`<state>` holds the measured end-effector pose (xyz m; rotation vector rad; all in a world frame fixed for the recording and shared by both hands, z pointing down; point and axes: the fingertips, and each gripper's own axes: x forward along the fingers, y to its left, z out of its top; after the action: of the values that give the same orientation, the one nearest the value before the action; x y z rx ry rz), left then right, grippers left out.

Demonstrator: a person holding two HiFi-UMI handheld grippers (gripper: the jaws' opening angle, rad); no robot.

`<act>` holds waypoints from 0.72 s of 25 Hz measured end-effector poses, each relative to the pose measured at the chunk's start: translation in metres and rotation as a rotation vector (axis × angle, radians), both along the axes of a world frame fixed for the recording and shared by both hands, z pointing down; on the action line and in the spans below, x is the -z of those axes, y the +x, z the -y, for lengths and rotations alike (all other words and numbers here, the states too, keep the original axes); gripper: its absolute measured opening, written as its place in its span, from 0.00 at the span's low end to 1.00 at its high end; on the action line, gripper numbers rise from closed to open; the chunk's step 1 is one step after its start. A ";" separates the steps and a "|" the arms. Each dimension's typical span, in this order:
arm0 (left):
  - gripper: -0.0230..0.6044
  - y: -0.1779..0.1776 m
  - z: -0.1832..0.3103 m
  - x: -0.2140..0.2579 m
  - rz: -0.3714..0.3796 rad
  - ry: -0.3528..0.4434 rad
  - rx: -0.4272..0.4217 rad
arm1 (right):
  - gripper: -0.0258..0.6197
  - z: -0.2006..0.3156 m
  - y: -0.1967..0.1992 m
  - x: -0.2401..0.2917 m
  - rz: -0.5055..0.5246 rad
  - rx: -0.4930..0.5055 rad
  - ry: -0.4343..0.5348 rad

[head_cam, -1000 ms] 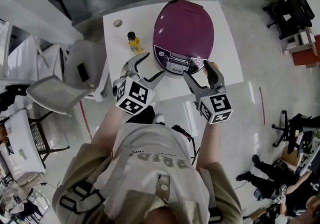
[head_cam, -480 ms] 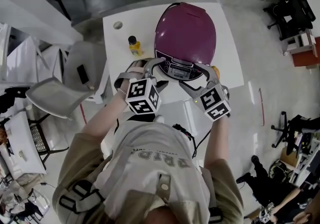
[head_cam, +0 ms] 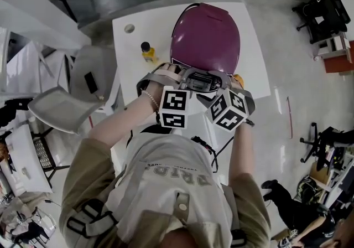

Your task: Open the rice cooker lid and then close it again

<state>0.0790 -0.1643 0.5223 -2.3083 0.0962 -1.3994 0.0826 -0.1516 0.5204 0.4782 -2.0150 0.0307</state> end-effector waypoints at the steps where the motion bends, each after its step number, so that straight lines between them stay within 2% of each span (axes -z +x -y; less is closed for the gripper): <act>1: 0.58 0.001 0.000 -0.002 0.016 0.004 -0.012 | 0.54 -0.001 0.000 -0.003 -0.021 0.012 -0.008; 9: 0.58 0.002 0.005 -0.009 0.077 0.033 -0.026 | 0.54 0.000 0.001 -0.013 -0.091 0.035 -0.030; 18: 0.58 0.004 0.007 -0.017 0.112 0.061 -0.010 | 0.54 0.001 0.002 -0.016 -0.104 0.029 -0.014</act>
<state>0.0826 -0.1710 0.5394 -2.1739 0.0916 -1.4963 0.0848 -0.1529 0.5368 0.4323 -1.9188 0.0023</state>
